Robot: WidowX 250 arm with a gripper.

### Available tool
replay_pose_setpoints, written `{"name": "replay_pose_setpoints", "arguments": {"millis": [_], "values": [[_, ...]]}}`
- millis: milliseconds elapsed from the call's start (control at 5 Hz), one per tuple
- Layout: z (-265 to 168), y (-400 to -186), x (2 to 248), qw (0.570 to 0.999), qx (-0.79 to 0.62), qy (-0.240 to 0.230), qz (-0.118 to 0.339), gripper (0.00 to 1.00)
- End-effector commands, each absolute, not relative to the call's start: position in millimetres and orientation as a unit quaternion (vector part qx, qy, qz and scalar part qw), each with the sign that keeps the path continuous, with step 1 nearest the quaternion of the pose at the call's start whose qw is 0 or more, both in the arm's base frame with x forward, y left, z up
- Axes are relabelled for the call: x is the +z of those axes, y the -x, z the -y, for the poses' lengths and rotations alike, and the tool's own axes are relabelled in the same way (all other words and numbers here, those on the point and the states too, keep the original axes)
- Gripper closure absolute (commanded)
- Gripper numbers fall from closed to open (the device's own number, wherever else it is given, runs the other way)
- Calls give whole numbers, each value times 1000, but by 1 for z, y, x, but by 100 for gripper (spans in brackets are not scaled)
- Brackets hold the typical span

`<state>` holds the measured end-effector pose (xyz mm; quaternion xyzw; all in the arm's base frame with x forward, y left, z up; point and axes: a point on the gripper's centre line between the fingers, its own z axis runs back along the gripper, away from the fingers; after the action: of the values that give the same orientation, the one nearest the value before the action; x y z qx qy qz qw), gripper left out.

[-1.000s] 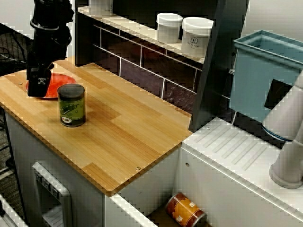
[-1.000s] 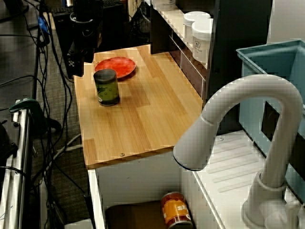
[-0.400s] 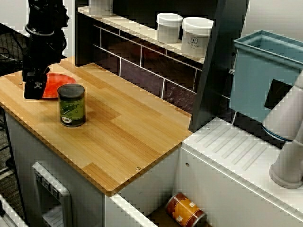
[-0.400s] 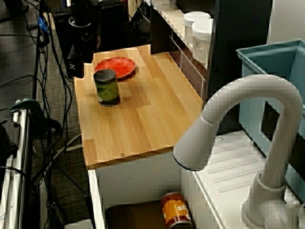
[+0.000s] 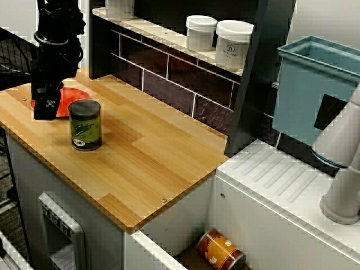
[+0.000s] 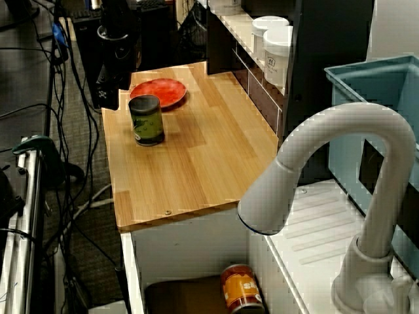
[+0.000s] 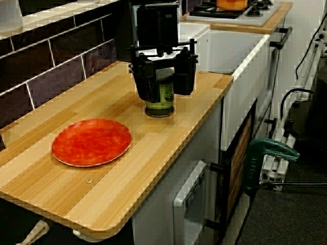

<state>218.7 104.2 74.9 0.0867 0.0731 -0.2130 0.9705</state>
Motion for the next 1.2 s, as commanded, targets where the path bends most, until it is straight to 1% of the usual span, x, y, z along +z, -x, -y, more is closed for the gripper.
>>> {"name": "replay_pose_setpoints", "arguments": {"millis": [0, 800, 1000], "values": [[-88, -230, 83, 969, -225, -90, -47, 0], [-56, -246, 85, 965, -246, -86, -16, 0], [-48, -250, 85, 961, -263, -82, -16, 0]]}}
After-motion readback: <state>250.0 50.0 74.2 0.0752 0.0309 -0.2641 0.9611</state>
